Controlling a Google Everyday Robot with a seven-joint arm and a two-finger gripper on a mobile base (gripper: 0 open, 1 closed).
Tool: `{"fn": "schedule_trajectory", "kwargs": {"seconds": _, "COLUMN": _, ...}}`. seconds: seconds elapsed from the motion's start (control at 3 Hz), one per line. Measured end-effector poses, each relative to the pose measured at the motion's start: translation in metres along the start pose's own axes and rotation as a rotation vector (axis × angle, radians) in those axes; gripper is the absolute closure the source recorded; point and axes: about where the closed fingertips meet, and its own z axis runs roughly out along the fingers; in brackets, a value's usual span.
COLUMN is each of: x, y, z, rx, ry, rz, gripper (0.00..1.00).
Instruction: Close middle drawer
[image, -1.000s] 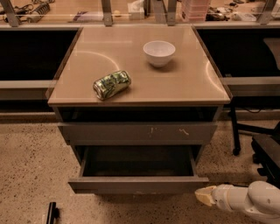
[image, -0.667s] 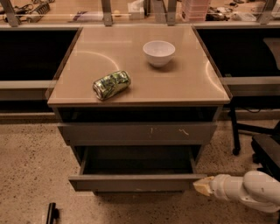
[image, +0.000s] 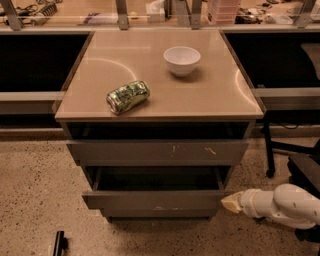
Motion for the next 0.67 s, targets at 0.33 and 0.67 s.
{"fn": "schedule_trajectory", "kwargs": {"seconds": 0.33, "x": -0.0009, "y": -0.001, "z": 0.0, "rx": 0.002, "ry": 0.0, "rz": -0.003, "gripper": 1.0}}
{"fn": "schedule_trajectory", "kwargs": {"seconds": 0.67, "x": 0.0, "y": -0.0066, "z": 0.0003, "rx": 0.024, "ry": -0.018, "rz": 0.025, "gripper": 1.0}}
